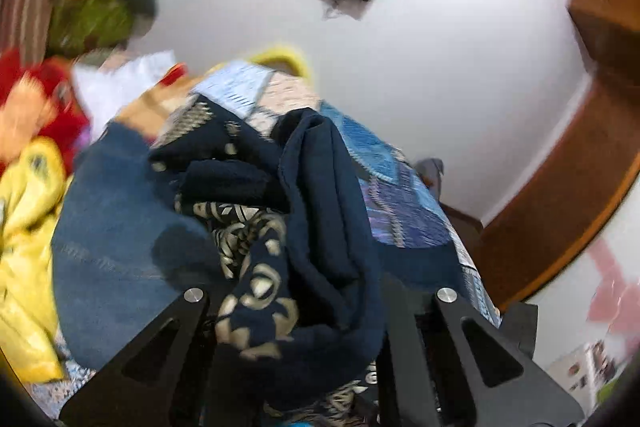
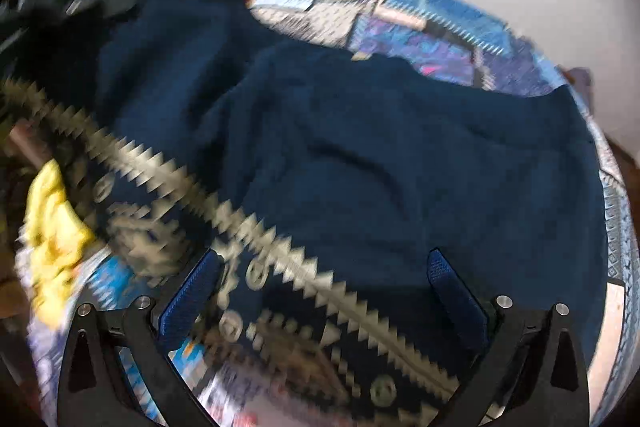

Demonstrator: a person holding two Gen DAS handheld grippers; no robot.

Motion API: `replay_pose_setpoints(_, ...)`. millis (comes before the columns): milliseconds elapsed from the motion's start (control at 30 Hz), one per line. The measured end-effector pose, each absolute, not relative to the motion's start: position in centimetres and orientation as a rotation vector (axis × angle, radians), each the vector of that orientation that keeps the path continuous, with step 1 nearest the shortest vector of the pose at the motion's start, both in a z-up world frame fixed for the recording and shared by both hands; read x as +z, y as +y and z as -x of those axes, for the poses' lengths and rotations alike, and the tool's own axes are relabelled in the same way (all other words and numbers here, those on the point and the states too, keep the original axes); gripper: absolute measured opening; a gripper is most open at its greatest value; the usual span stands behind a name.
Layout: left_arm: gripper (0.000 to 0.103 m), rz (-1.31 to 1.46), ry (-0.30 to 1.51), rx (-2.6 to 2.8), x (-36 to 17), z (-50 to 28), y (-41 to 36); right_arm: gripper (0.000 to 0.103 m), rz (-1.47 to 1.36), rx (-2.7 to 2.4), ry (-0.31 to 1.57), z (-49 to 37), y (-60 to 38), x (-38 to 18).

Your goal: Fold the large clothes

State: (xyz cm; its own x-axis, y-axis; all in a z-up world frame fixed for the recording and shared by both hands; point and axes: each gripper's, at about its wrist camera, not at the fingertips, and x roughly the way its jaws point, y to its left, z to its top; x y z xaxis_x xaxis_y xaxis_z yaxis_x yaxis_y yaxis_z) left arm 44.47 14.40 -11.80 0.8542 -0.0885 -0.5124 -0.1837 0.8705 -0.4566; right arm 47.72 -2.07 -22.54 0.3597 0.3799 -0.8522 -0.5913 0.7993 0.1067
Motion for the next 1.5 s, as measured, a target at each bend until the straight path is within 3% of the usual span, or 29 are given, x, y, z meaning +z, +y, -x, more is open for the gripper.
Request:
replay_pose_setpoints(333, 0.009, 0.281, 0.612, -0.214, -7.7, -48.8, -1.4, 0.103, 0.183, 0.334, 0.882, -45.3, -19.3, -16.6)
replay_pose_setpoints(533, 0.009, 0.150, 0.866, -0.364, -14.0, -51.0, -10.1, 0.103, 0.093, 0.178, 0.914, -44.2, -28.4, -16.2)
replay_pose_setpoints(633, 0.009, 0.196, 1.014, -0.402, -18.3, -51.6, -10.4, 0.103, 0.043, 0.161, 0.923, -43.4, -30.8, -15.8)
replay_pose_setpoints(767, 0.014, 0.199, 1.042, -0.459, -18.8, -50.3, -9.8, 0.103, 0.035, 0.155, 0.905, -42.4, -32.3, -15.0)
replay_pose_setpoints(833, 0.028, 0.154, 1.037, -0.492, -17.9, -49.3, -9.4, 0.103, 0.047, 0.161, 0.886, -42.2, -32.3, -14.2)
replay_pose_setpoints(900, 0.063, 0.127, 1.035, -0.531, -16.7, -48.0, -9.3, 0.103, 0.058, 0.173, 0.869, -41.9, -32.1, -13.5)
replay_pose_setpoints(1000, 0.085, 0.076, 0.979, -0.542, -14.4, -45.2, -9.3, 0.103, 0.067, 0.202, 0.836, -41.7, -31.0, -12.5)
replay_pose_setpoints(1267, 0.099, -0.008, 0.754, -0.345, -9.6, -43.1, -3.7, 0.103, 0.012, 0.336, 0.802, -43.3, -27.0, -11.3)
replay_pose_setpoints(1500, 0.100, 0.024, 0.930, -0.210, -17.1, -47.5, 2.0, 0.103, -0.084, 0.407, 1.028, -47.5, -23.9, -18.6)
